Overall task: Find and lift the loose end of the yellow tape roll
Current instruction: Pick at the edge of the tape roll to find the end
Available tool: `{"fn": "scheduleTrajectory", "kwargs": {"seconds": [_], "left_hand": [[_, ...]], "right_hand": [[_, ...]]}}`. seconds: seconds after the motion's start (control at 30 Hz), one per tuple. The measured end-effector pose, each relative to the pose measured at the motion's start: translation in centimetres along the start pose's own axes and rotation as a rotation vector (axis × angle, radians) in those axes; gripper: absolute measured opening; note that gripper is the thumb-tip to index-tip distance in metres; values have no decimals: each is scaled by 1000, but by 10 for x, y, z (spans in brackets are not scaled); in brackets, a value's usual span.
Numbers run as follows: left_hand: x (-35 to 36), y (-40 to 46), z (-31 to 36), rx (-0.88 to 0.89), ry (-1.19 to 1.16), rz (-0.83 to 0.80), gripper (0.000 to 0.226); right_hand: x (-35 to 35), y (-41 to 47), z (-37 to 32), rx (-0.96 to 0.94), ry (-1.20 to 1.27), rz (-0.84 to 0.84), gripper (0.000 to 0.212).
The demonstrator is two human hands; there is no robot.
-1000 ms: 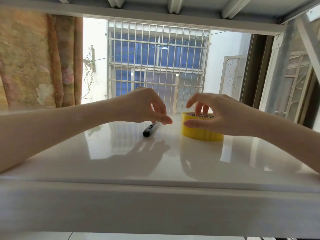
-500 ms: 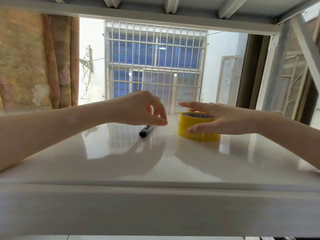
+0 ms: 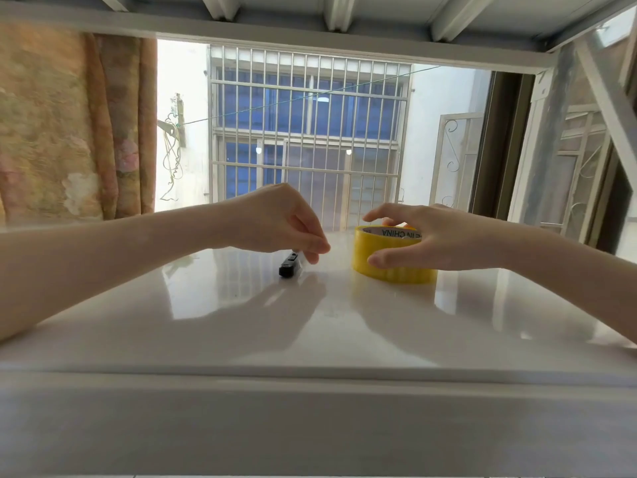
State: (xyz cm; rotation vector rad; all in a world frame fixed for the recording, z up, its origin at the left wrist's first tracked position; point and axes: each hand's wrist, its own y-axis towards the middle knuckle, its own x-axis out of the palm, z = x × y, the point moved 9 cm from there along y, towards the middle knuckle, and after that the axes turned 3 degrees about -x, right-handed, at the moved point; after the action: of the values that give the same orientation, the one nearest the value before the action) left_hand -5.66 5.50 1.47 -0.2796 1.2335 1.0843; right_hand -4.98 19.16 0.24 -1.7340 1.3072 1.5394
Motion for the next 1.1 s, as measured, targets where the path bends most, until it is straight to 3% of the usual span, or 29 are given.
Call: {"fn": "scheduleTrajectory", "kwargs": {"seconds": [0.3, 0.8, 0.93, 1.1], "left_hand": [[-3, 2, -2, -45, -23, -35, 12], [-12, -6, -3, -110, -2, -155, 13], [-14, -3, -7, -101, -2, -83, 12], [-12, -3, -11, -113, -2, -49, 20]], "right_hand": [[-4, 5, 0, 59, -60, 49, 65], [-20, -2, 9, 190, -369, 163, 86], [-16, -5, 11, 154, -268, 125, 97], [-1, -6, 13, 154, -57, -51, 86]]}}
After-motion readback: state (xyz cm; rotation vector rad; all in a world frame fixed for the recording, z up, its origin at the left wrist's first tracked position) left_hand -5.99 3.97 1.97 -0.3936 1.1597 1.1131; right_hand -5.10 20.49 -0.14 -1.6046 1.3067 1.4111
